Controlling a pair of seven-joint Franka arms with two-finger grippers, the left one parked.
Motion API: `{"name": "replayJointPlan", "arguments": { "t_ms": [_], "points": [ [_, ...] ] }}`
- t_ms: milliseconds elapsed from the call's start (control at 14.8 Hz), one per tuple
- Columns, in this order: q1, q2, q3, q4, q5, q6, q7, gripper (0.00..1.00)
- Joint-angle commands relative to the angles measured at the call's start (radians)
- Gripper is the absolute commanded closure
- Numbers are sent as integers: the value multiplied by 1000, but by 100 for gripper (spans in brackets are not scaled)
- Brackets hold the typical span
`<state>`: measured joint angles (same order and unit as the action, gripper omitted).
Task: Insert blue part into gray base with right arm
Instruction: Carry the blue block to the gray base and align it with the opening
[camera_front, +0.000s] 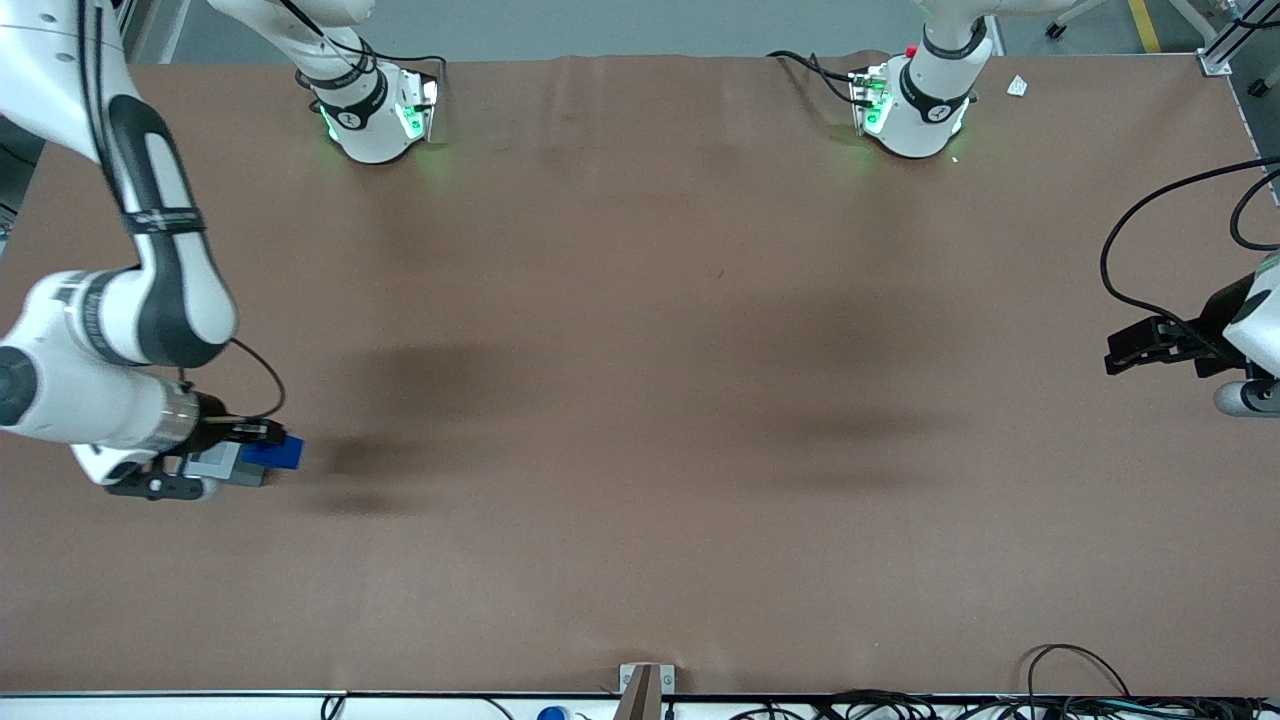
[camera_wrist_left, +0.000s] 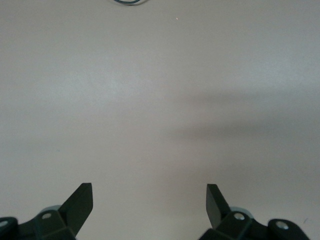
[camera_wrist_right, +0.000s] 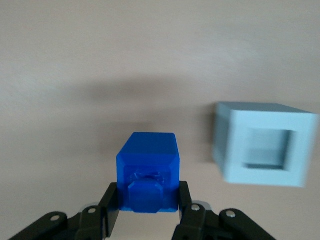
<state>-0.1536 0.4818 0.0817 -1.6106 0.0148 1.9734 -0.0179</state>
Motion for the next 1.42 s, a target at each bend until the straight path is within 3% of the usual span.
{"name": "replayJointPlan", "arguments": {
  "t_ms": [0, 541, 1351],
  "points": [
    [-82, 3, 15, 11, -1, -45, -86, 100],
    [-150, 31, 13, 12, -7, -37, -229, 100],
    [-191, 112, 15, 104, 4, -41, -226, 100]
  ]
}}
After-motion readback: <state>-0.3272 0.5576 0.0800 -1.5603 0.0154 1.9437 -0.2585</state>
